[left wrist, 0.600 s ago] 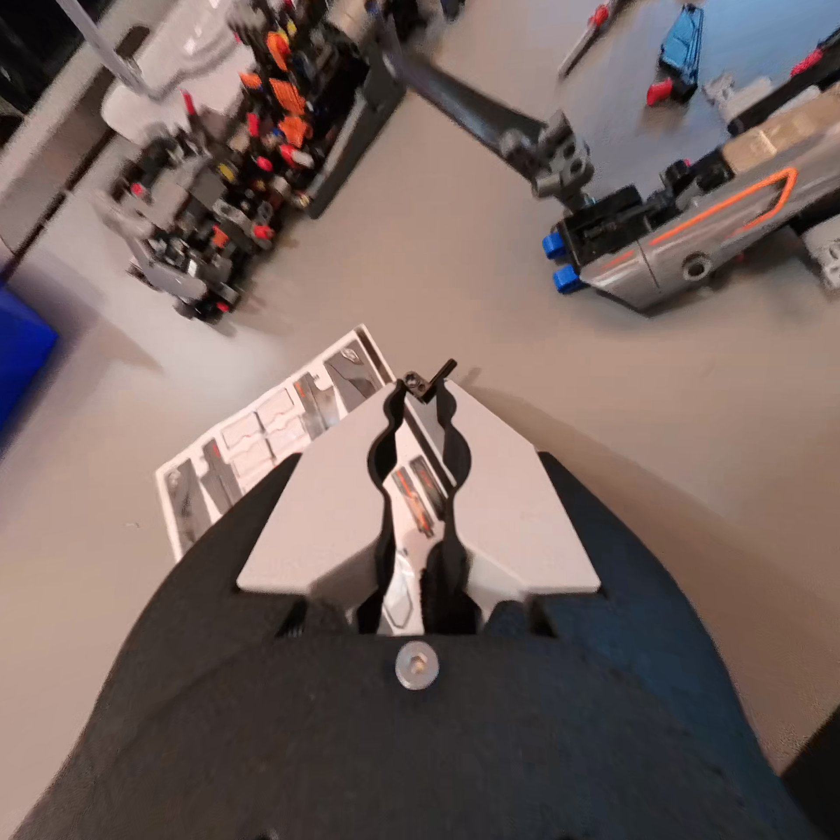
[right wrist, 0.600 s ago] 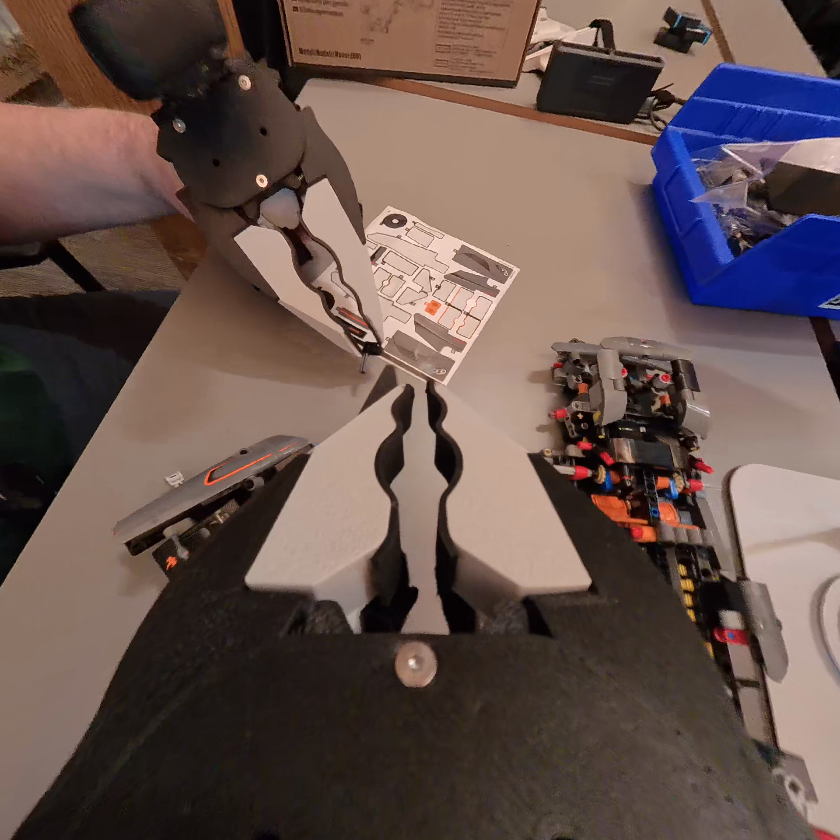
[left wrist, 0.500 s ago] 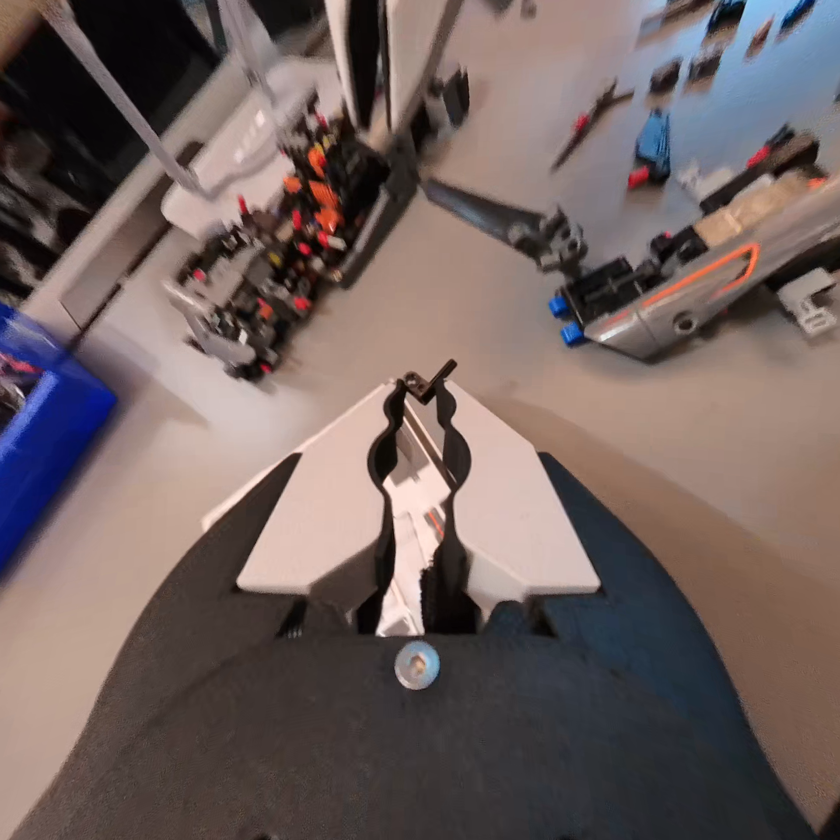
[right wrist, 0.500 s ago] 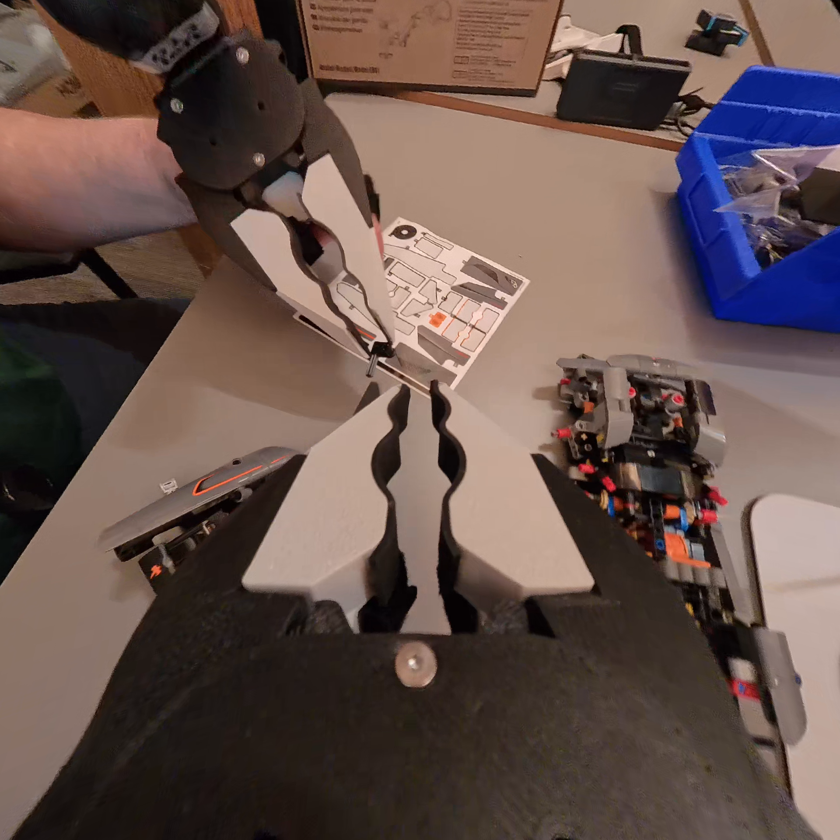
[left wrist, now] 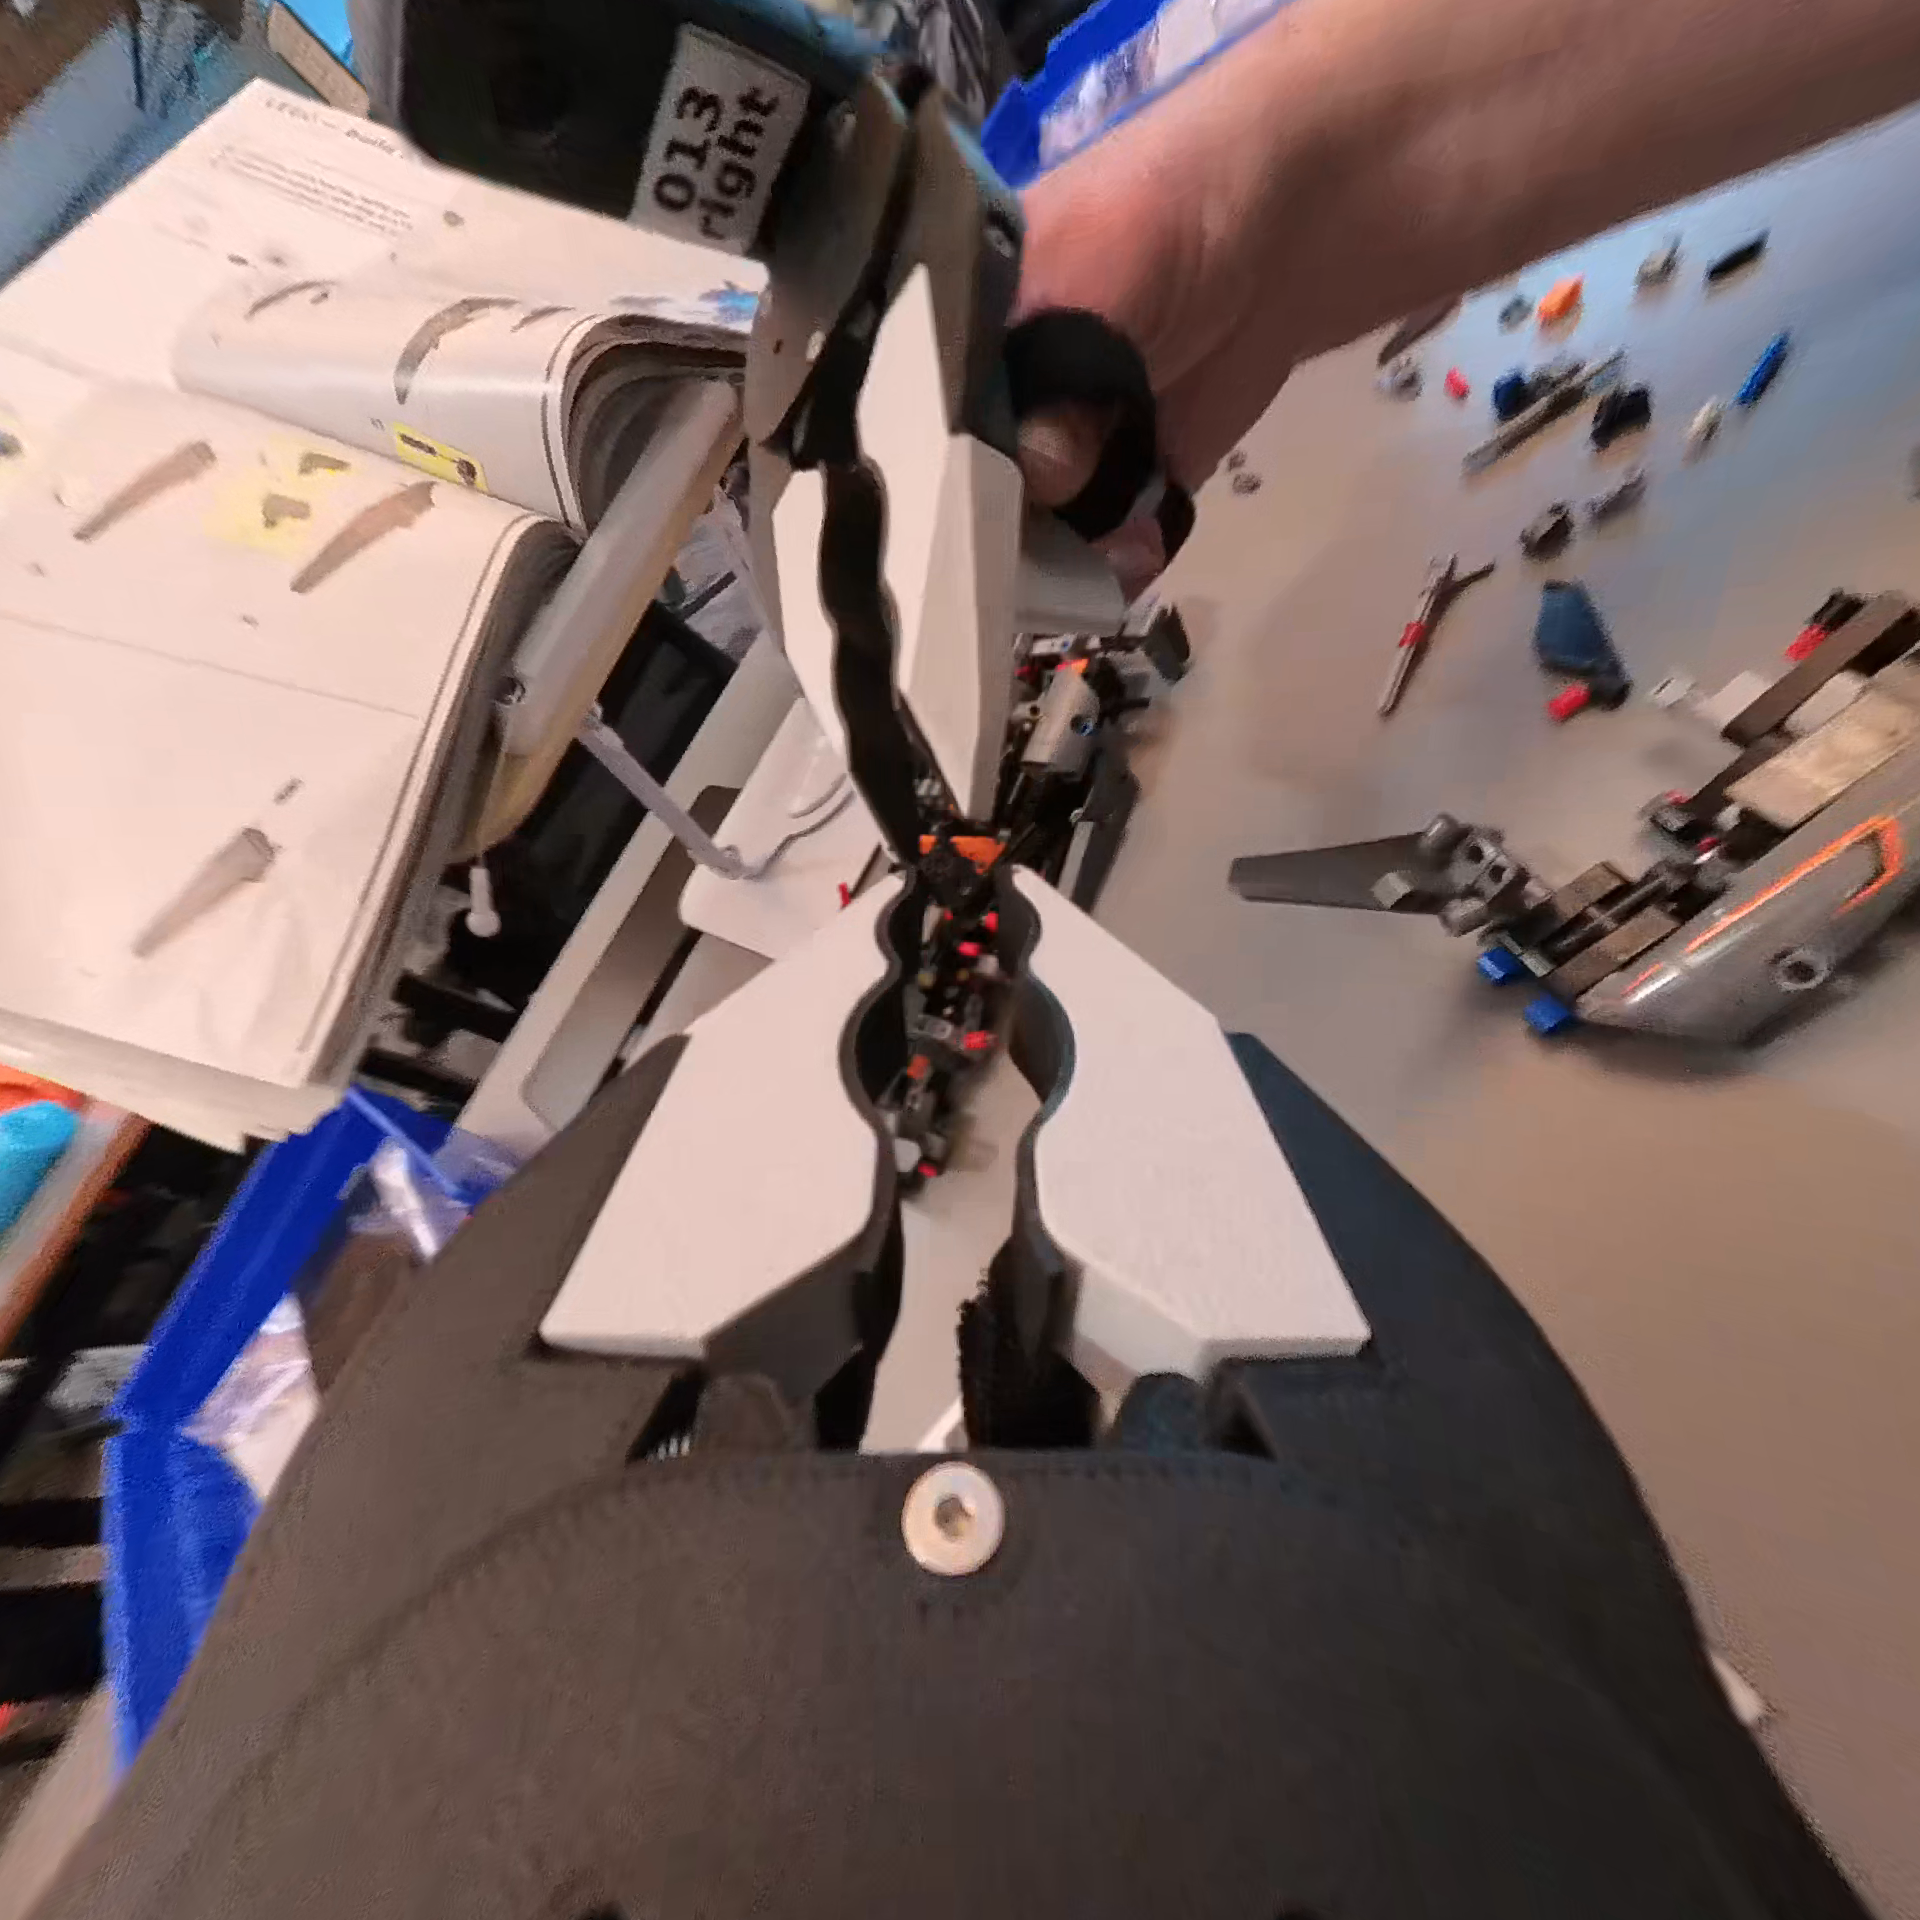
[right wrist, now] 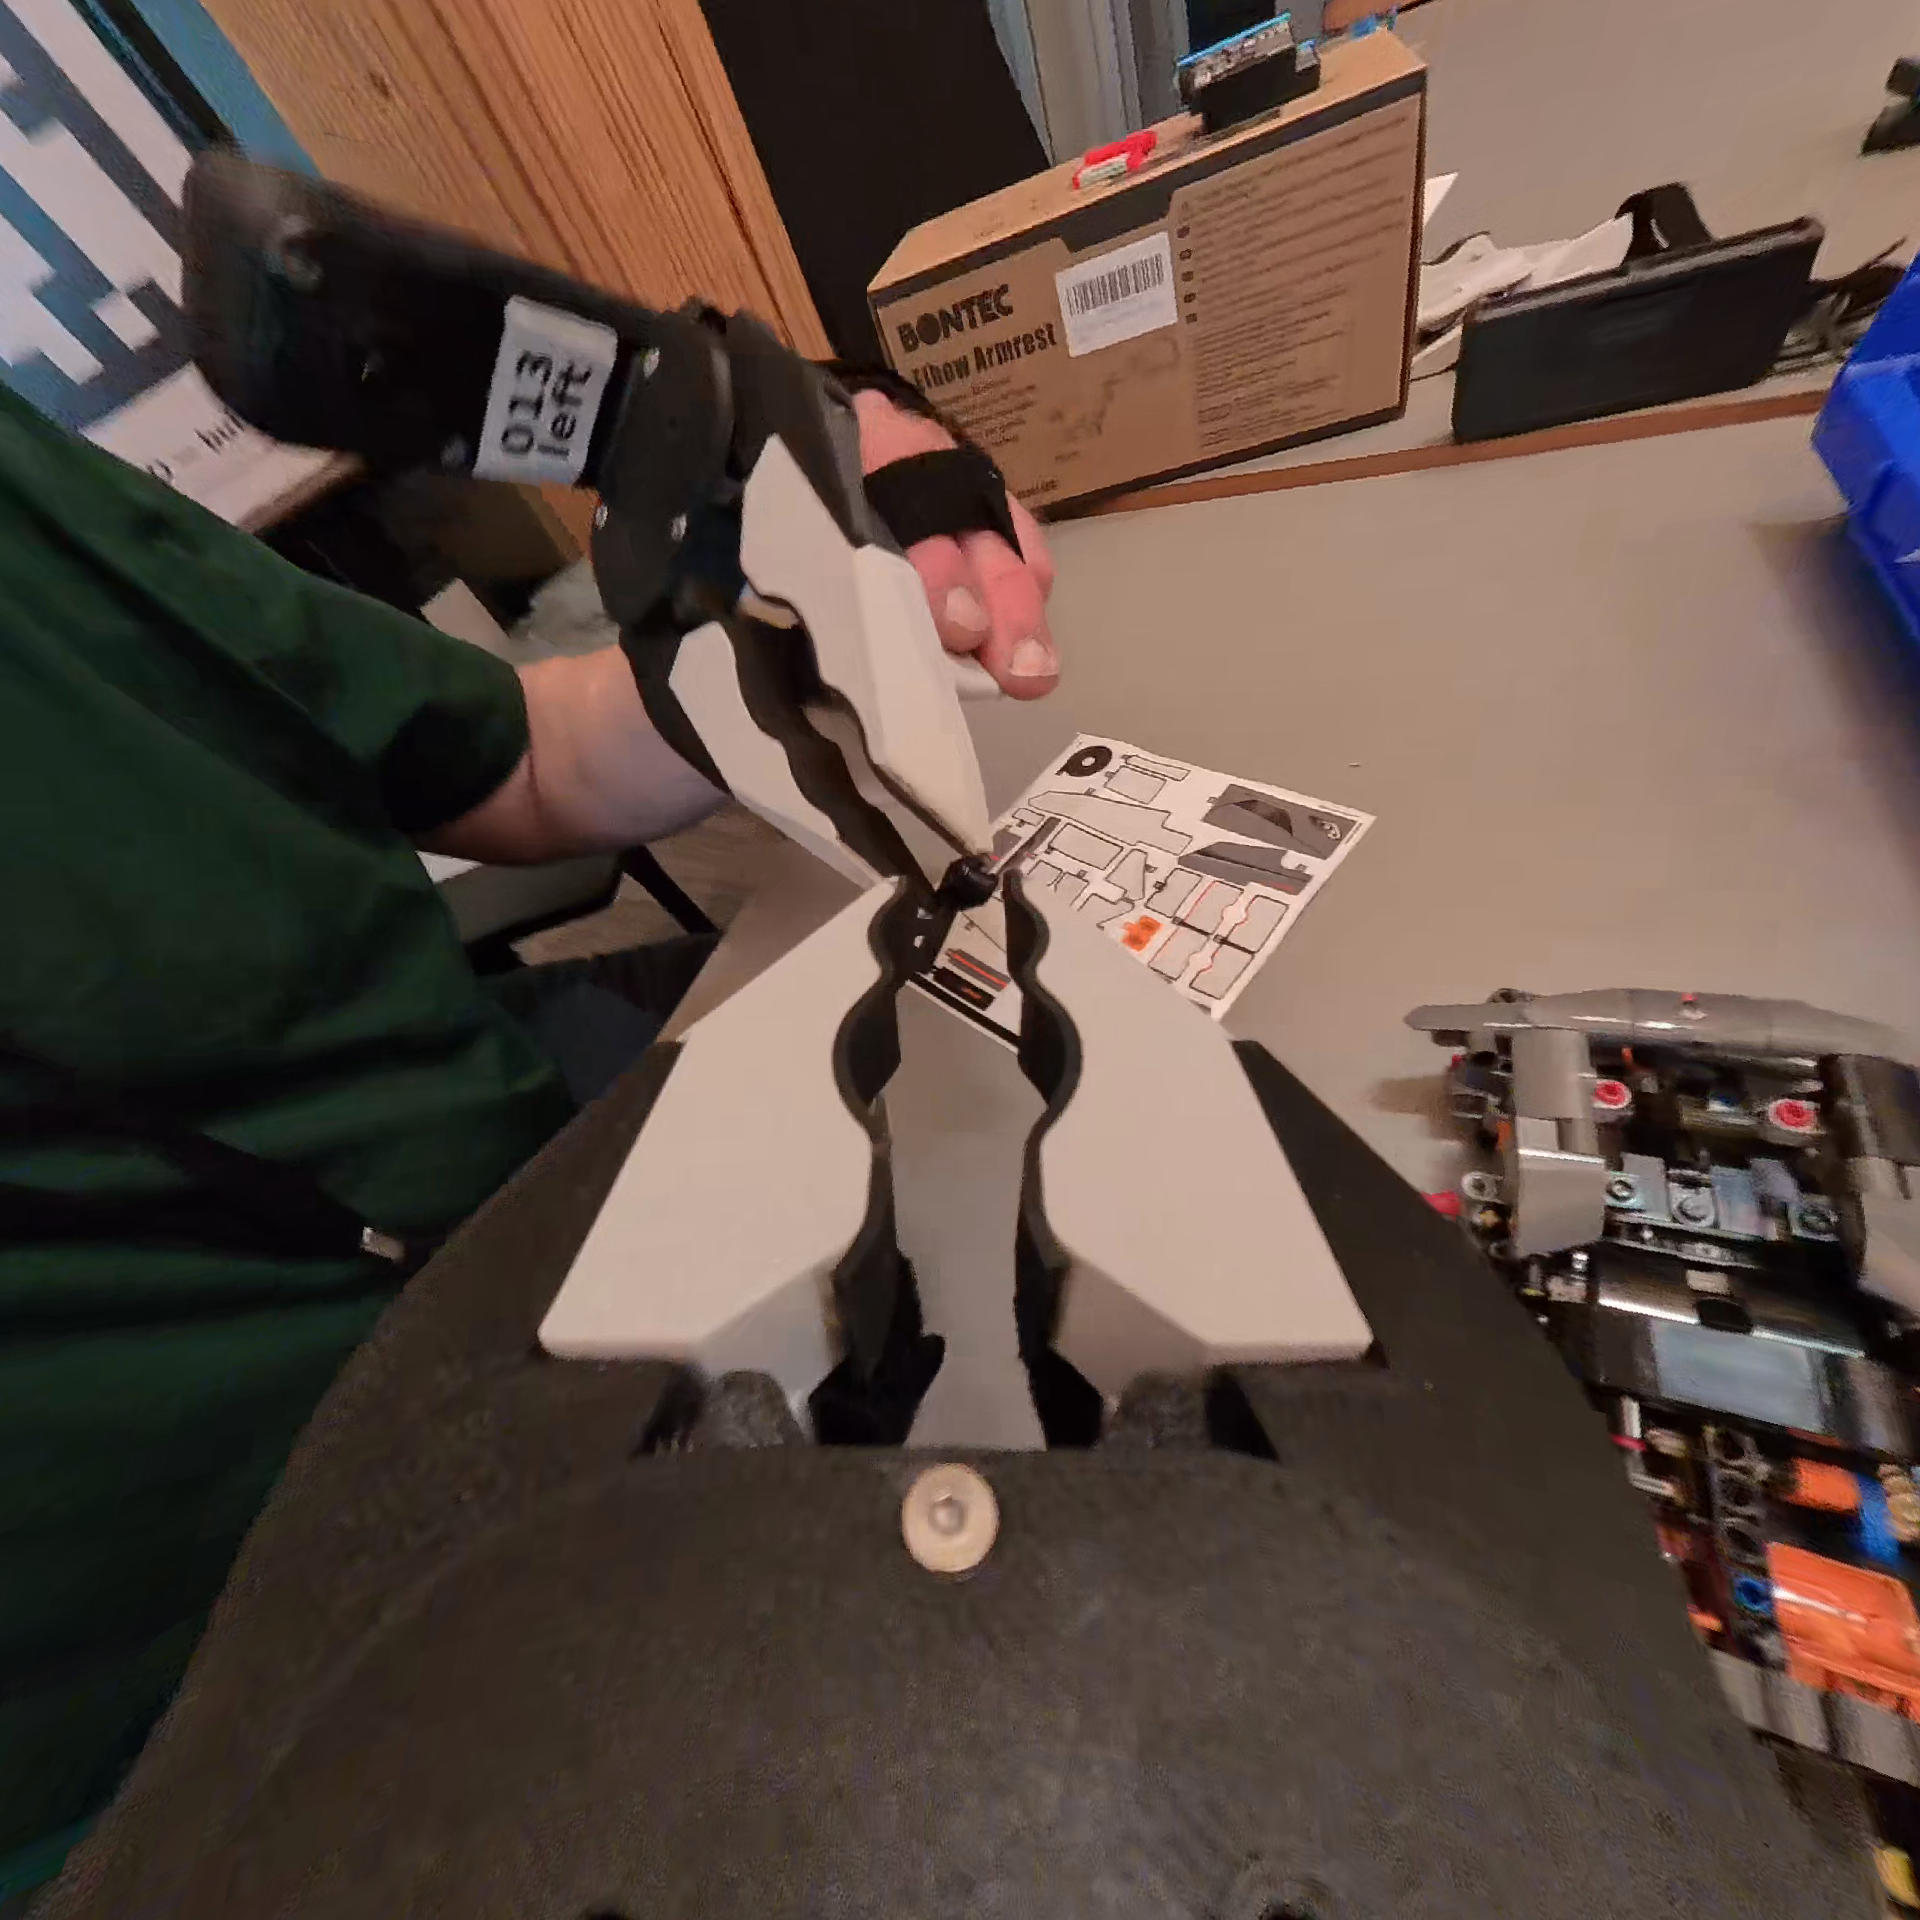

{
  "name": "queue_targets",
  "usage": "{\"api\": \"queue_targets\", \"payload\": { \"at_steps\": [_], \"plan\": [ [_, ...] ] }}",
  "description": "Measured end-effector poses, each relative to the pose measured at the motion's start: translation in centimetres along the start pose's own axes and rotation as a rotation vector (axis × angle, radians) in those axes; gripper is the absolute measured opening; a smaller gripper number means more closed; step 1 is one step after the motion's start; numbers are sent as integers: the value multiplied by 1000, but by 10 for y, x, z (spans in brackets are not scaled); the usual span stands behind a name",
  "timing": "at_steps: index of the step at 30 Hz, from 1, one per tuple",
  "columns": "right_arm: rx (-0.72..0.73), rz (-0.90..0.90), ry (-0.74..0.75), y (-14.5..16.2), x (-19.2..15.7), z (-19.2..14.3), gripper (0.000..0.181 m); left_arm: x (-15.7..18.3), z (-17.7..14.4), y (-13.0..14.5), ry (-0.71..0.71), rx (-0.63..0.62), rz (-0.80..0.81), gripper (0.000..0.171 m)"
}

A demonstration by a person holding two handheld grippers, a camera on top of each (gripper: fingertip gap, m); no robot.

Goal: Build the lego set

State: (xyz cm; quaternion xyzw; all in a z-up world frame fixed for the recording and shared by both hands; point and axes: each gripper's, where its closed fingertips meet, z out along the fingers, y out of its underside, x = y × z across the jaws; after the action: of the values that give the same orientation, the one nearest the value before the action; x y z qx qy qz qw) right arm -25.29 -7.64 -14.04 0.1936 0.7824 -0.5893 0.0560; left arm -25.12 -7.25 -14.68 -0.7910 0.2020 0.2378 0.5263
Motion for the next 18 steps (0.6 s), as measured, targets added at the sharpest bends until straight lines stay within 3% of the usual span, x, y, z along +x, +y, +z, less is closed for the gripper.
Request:
{"api": "queue_targets", "payload": {
  "at_steps": [5, 12, 15, 18],
  "plan": [
    [-42, 89, -8, 4, 2, 6, 9, -1, 4, -3, -66, -52, 149, 10],
    [-7, 116, 28, -4, -4, 2, 6, -4, -3, -10, -119, -30, 156, 10],
    [19, 98, 98, -5, -6, -10, 6, -1, -11, -8, -80, -11, 56, 18],
    [2, 57, 191, 4, -18, -20, 6, 21, -3, 15, 95, -46, -139, 25]
  ]
}}
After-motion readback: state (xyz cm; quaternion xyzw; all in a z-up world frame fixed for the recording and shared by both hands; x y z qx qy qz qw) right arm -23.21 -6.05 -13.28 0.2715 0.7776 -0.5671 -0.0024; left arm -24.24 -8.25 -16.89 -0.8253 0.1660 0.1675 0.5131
